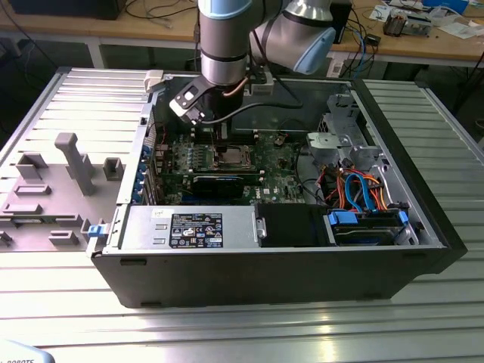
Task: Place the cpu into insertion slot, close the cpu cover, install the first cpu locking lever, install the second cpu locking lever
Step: 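Close the cpu cover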
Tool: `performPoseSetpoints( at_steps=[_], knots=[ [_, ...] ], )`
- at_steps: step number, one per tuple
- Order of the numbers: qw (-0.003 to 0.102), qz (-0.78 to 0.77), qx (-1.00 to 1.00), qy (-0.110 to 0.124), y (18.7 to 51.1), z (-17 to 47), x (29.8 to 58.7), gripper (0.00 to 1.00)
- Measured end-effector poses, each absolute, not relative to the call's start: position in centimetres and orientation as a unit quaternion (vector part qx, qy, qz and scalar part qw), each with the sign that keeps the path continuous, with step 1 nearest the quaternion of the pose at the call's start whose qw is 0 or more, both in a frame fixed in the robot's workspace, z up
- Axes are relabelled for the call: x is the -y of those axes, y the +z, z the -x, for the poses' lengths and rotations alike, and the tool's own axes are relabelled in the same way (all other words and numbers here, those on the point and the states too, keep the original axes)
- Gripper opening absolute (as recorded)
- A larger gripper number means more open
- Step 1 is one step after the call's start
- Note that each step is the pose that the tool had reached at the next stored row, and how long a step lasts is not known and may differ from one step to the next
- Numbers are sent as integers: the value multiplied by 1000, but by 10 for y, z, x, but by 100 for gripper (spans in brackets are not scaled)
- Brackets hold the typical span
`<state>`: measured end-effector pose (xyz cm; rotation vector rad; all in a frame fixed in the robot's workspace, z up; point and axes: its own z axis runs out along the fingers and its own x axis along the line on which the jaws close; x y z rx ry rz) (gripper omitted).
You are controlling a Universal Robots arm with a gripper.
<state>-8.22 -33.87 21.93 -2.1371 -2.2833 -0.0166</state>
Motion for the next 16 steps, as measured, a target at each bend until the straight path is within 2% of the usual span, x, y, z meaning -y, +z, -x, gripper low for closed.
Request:
performPoseSetpoints(
  at_steps=[8,16],
  knots=[
    [8,683,730,-4,204,85,339,11],
    [7,683,730,-4,212,85,339,11]
  ],
)
